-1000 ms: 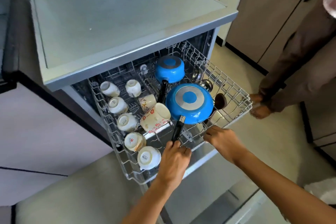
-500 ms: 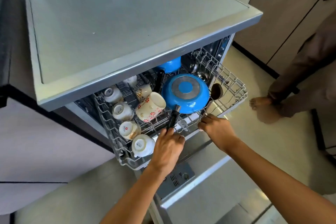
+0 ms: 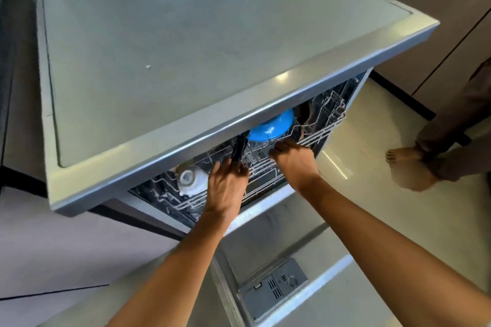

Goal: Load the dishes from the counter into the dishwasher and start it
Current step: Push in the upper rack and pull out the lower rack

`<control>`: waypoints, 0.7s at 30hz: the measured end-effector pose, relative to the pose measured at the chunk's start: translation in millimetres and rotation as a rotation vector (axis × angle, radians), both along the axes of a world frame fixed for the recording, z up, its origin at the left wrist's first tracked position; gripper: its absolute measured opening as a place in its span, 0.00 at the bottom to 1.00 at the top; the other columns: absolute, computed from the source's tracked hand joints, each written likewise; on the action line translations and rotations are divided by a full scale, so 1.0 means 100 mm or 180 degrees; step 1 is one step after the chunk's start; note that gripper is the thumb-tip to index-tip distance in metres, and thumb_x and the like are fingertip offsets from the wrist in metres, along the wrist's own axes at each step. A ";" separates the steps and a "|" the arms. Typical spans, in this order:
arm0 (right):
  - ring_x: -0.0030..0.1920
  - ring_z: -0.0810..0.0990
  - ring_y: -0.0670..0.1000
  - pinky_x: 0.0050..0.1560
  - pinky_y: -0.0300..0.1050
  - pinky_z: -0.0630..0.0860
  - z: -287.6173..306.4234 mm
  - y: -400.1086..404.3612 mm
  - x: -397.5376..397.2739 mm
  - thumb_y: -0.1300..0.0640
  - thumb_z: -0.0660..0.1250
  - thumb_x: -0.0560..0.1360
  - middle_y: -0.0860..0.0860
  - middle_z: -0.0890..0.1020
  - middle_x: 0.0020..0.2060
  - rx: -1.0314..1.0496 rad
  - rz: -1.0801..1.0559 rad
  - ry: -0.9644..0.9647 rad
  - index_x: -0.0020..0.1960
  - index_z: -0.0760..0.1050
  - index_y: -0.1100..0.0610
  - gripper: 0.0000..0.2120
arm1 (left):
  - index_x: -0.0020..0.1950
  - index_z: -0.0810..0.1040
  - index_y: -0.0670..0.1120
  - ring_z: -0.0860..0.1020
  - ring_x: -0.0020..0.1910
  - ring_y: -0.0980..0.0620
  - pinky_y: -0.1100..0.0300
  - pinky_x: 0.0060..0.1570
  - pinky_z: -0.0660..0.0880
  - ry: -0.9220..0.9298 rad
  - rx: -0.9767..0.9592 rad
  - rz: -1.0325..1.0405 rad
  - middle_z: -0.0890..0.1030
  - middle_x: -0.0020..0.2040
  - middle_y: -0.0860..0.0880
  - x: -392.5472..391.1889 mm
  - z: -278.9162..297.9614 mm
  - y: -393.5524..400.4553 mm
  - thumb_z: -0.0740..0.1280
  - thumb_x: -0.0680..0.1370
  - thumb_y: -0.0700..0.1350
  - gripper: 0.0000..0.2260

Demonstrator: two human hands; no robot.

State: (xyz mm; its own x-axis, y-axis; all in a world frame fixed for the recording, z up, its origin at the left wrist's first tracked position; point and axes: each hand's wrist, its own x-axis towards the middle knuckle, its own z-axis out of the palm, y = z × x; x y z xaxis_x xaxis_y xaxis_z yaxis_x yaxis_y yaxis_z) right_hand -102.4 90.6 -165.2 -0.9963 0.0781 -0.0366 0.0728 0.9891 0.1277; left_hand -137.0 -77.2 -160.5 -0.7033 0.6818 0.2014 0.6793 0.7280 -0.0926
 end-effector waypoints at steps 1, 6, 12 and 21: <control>0.48 0.79 0.50 0.39 0.42 0.78 -0.01 0.00 -0.08 0.62 0.63 0.76 0.51 0.77 0.51 0.0007 -0.0019 -0.0052 0.60 0.72 0.53 0.14 | 0.38 0.83 0.42 0.79 0.39 0.46 0.56 0.41 0.74 0.0036 -0.0015 0.0027 0.83 0.37 0.45 -0.07 -0.02 0.00 0.75 0.61 0.32 0.09; 0.53 0.77 0.49 0.42 0.42 0.79 -0.05 0.06 -0.24 0.63 0.62 0.77 0.50 0.75 0.56 -0.0115 -0.0061 0.0141 0.65 0.70 0.51 0.18 | 0.44 0.84 0.41 0.80 0.44 0.45 0.54 0.46 0.69 0.0220 -0.0100 -0.0050 0.84 0.44 0.44 -0.24 -0.14 0.04 0.72 0.63 0.33 0.12; 0.54 0.77 0.50 0.47 0.43 0.78 0.05 0.18 -0.32 0.63 0.61 0.77 0.50 0.77 0.54 0.0029 0.0066 0.0075 0.63 0.70 0.52 0.16 | 0.51 0.83 0.39 0.81 0.44 0.44 0.53 0.46 0.67 0.0458 -0.0208 -0.0400 0.84 0.48 0.43 -0.39 -0.25 0.03 0.74 0.61 0.35 0.18; 0.51 0.76 0.50 0.45 0.42 0.77 0.07 0.12 -0.32 0.65 0.61 0.77 0.51 0.75 0.53 -0.0120 -0.0026 0.0165 0.62 0.71 0.54 0.15 | 0.56 0.80 0.37 0.80 0.43 0.41 0.49 0.44 0.75 0.0056 -0.0179 -0.0437 0.84 0.48 0.40 -0.47 -0.31 -0.03 0.76 0.60 0.29 0.25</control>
State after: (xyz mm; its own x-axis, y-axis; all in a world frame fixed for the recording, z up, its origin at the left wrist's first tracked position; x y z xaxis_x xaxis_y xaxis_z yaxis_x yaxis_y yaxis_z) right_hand -134.7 102.8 -158.4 -0.9962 0.0858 0.0120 0.0865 0.9925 0.0863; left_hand -183.5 -80.3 -191.1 -0.5993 0.7819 0.1717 0.7700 0.6217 -0.1432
